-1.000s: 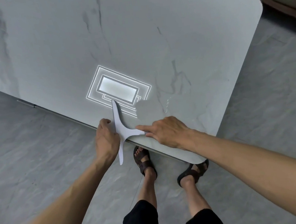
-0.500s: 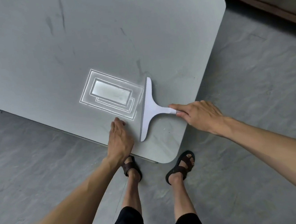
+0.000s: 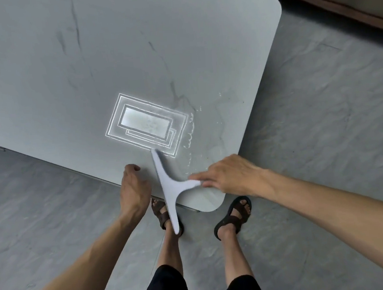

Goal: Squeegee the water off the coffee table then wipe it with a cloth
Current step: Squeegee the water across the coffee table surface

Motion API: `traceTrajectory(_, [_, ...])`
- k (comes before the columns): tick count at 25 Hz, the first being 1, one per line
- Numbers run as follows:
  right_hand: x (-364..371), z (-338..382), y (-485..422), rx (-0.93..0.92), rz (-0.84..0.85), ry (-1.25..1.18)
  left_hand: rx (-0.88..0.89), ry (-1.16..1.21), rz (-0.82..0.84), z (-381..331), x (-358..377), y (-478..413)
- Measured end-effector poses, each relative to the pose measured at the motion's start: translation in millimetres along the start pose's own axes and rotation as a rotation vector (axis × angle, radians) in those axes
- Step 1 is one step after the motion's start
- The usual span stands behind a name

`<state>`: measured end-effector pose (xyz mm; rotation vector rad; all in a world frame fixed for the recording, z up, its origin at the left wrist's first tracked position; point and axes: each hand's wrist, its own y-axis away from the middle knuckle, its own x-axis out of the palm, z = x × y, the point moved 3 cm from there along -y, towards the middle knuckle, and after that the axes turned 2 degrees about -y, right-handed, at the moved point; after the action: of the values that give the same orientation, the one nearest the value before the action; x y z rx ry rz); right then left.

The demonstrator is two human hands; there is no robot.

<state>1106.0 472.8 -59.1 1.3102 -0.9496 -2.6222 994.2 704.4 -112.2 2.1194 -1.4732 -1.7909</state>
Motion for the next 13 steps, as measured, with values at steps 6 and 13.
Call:
traceTrajectory(6, [-7.1,-31.9,-7.1,0.021,0.133,0.220,0.088,0.007,0.069,-13.2,19.9,16.0])
traceTrajectory(13, [-38.0,-82.0,42.3,0.097,0.012,0.285,0.068,-0.026,0.078,-28.5,23.0,17.3])
